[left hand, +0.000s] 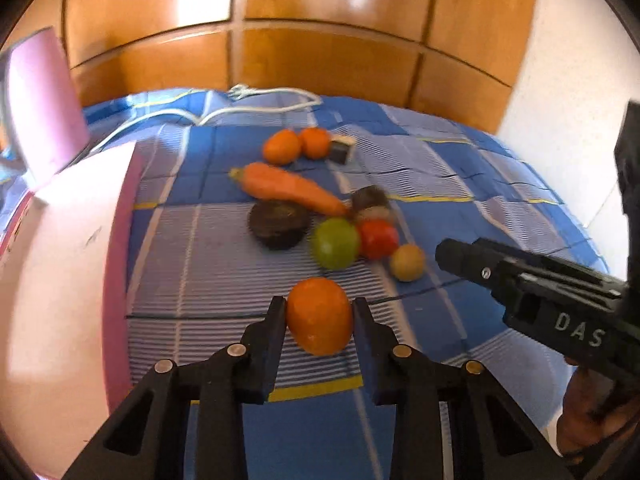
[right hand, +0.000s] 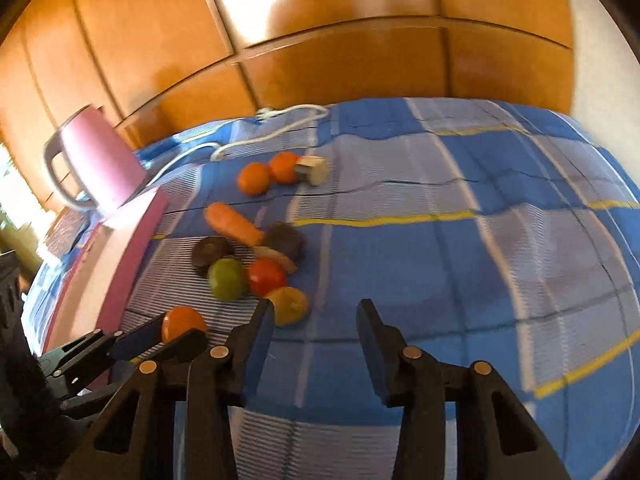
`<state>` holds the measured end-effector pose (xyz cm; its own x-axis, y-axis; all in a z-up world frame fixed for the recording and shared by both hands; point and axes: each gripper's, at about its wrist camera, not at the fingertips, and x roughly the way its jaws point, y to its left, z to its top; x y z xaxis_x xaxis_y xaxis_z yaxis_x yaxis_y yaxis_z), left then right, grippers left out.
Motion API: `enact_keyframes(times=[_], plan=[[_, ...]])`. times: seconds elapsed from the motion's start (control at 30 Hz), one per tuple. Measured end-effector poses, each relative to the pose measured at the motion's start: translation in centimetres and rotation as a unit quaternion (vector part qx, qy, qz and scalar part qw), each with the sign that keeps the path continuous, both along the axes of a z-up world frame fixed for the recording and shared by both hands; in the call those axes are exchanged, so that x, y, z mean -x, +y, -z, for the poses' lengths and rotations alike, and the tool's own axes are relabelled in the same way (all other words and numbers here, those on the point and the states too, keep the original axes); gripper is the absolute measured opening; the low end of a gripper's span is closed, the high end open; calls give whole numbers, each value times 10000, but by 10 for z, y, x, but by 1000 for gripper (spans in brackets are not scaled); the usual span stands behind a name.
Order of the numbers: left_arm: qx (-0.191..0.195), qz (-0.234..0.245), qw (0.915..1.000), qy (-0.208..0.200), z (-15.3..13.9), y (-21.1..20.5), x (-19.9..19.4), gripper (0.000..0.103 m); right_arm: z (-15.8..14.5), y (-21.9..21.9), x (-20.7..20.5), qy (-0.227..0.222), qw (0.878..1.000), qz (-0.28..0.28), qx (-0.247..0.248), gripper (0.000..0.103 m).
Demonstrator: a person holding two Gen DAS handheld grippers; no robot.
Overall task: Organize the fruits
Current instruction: 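Grasp the orange mandarin with the left tool while the right tool grasps the yellow round fruit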
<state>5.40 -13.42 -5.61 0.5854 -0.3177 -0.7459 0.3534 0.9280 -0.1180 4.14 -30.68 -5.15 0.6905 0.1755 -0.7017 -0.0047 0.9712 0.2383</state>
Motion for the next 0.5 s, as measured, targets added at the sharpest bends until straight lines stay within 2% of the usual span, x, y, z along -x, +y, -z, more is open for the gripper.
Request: enact_keyframes(times=[0.03,0.13,0.27,0.37,0.5], plan=[[96,-30,9999,27,2,3,-2,33,0,6,-4,-25,9999,-101,61,43],[63,-50,10000,-17,3,3,-2,33,5,18,-16,35,9992,-283,289,43],[129,-93,9998,116,9,4,-5,33,20,23,-31,249,9978,-424,454,28],[94,-99,9999,96,10,2,-5,33,27,24,-29,180,9969,-491,585,27],[128,-92,9998,79,9,1,-6,33,31,21,-25,49,9976,-461,513,27]])
